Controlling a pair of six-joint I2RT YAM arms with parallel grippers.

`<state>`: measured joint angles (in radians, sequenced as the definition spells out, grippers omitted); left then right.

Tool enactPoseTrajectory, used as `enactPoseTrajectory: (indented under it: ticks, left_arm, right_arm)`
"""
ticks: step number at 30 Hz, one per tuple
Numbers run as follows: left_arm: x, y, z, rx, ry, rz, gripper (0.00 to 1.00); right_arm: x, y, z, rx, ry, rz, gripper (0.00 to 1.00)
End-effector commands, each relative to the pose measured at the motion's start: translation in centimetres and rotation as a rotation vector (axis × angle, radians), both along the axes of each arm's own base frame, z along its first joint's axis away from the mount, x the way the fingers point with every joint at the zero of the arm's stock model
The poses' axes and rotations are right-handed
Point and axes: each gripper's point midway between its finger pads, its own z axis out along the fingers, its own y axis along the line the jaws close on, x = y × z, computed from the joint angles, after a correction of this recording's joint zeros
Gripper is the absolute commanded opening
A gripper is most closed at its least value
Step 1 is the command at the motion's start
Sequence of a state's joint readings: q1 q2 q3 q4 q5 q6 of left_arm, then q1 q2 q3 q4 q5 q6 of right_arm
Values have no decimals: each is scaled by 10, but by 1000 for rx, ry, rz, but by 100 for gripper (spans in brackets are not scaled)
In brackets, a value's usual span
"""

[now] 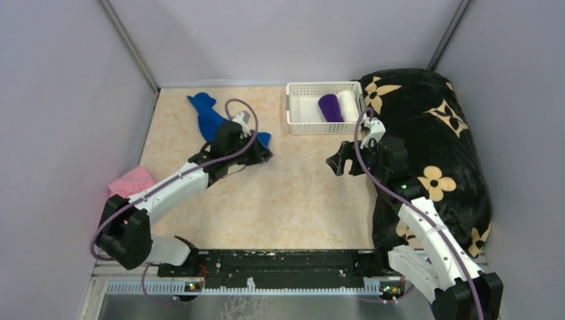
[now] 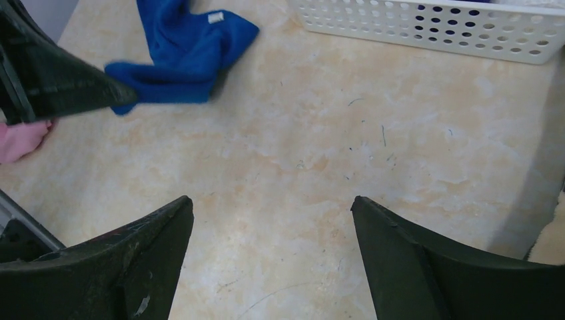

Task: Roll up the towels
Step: Move the towel to the corner of the board.

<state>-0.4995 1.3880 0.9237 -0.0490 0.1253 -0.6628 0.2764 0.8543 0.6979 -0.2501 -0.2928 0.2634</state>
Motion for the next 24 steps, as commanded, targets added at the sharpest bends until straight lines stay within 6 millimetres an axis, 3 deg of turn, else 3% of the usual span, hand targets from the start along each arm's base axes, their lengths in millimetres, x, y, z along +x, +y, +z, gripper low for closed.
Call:
enactPoseTrajectory:
  ticks: [1, 4, 6, 9, 11, 13, 16, 24]
  left_arm:
    - [-63, -50, -2, 26, 15, -120, 15]
    - [-109, -94, 12, 16, -14, -258, 22]
    - [-132, -114, 17, 12, -32, -321, 27]
    - [-151, -127, 18, 3, -40, -381, 35]
    - [-156, -125, 19, 2, -48, -394, 41]
    - [-151, -112, 19, 32, -80, -357, 47]
    - [-132, -76, 13, 102, -107, -207, 60]
    - [-73, 23, -4, 161, -80, 16, 70]
  right_arm:
    - [-4, 5, 28, 56, -70, 31, 89]
    - [-8, 4, 25, 52, -58, 27, 89]
    - [-10, 5, 20, 53, -42, 37, 89]
    - [-13, 10, 11, 65, -2, 61, 88]
    - [-15, 14, 3, 70, 31, 79, 87]
    - [-16, 18, -5, 65, 62, 93, 87]
    - [-17, 28, -18, 50, 103, 115, 85]
    - [-17, 67, -55, -6, 212, 153, 82]
